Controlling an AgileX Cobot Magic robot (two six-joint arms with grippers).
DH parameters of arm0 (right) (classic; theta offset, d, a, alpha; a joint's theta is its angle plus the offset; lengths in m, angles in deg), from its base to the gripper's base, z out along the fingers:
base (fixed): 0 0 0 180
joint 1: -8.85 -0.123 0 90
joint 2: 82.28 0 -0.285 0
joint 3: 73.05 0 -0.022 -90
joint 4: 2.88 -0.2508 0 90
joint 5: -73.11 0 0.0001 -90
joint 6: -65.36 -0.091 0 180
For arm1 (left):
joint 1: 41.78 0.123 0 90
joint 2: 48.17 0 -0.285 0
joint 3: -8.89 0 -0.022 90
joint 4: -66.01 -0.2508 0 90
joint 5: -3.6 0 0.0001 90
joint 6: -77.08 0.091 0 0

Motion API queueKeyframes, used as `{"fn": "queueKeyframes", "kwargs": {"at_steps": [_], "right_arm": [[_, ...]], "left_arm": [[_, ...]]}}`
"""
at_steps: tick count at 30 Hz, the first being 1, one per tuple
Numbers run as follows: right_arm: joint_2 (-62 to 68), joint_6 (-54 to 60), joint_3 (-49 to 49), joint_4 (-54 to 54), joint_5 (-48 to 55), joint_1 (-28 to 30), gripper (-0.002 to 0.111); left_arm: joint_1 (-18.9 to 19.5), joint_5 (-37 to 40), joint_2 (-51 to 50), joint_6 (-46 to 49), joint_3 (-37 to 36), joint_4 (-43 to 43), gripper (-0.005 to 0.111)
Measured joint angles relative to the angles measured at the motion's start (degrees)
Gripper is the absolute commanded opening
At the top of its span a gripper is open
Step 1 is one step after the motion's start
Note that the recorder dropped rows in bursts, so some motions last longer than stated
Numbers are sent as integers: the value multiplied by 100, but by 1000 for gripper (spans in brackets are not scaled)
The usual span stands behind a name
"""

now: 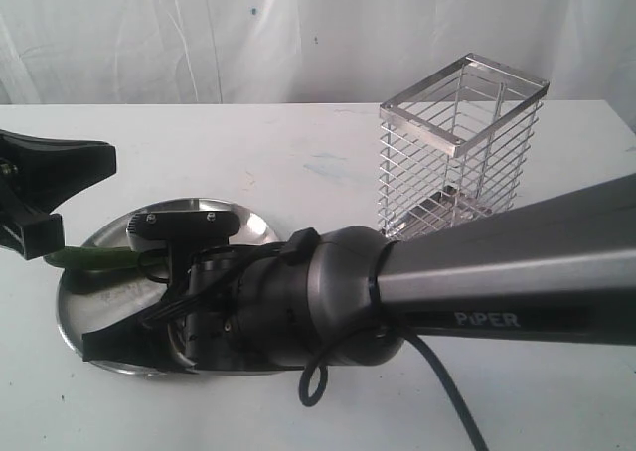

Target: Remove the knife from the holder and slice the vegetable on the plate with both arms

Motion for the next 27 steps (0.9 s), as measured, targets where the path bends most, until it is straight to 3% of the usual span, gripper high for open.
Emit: {"fn": "queueKeyframes", "kwargs": {"at_steps": [16,21,27], "right_arm": [[61,11,0,46,23,0,0],[61,11,0,46,23,0,0],[61,11,0,46,23,0,0]], "left_arm": [[0,-30,0,0,0,-34,1],[0,-630,-186,0,-59,-45,13],[0,-1030,-907,-12,-63,45,0]]}}
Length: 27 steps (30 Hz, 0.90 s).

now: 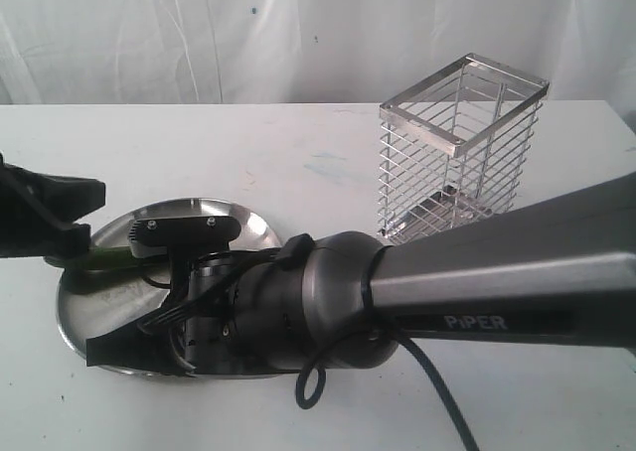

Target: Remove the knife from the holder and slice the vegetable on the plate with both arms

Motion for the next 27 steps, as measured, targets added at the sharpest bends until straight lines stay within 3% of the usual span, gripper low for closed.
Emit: {"fn": "queueKeyframes", "kwargs": {"at_steps": [5,20,27], "right_arm": [[0,0,0,0,0,0,0],[2,0,0,-22,11,0,0],[2,36,0,-22,11,0,0]], "left_arm": [[0,0,-642,0,68,68,0],[0,13,-2297,65,1211,105,0],[42,22,-2665,-5,1500,113,0]]}}
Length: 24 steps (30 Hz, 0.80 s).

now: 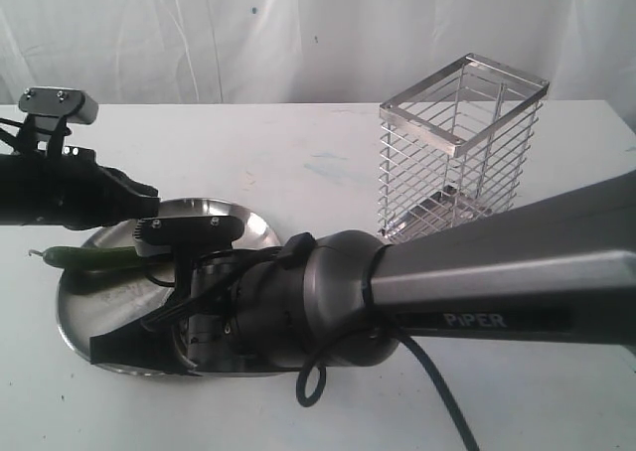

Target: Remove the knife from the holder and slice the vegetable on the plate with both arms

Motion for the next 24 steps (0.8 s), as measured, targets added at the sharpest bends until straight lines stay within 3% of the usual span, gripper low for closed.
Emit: {"fn": "queueKeyframes", "kwargs": {"at_steps": [6,10,16,24], "right_arm": [[0,64,0,0,0,0,0],[0,152,0,0,0,10,0],[0,206,0,-13,10,10,0],[0,217,0,-13,8,10,0]], "left_arm": [[315,631,-36,-614,244,-19,0],[541,1093,-186,-1429,349,-654,0],[894,1866,-670,-1864,349,-1029,0],[1002,1986,-792,-2012,349,-1082,0]]}}
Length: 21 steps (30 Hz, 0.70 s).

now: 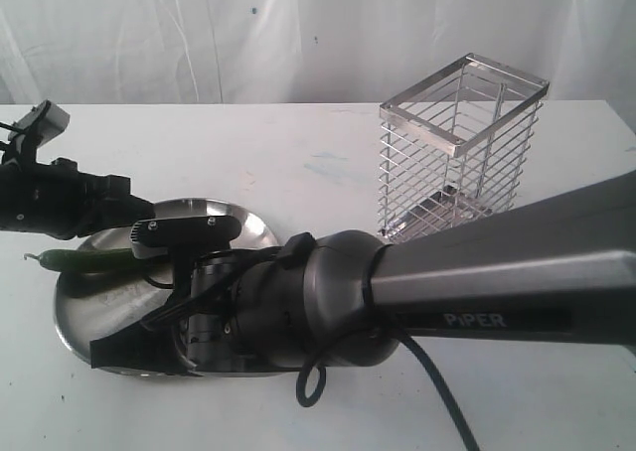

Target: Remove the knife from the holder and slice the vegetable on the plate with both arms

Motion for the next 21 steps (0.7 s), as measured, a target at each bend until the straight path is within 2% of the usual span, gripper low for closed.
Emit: {"fn": "queueKeyframes", "kwargs": {"at_steps": [21], "right_arm": [[-176,283,0,114,-123,0,0]], "left_arm": [[0,-99,-28,-36,280,-151,0]]}}
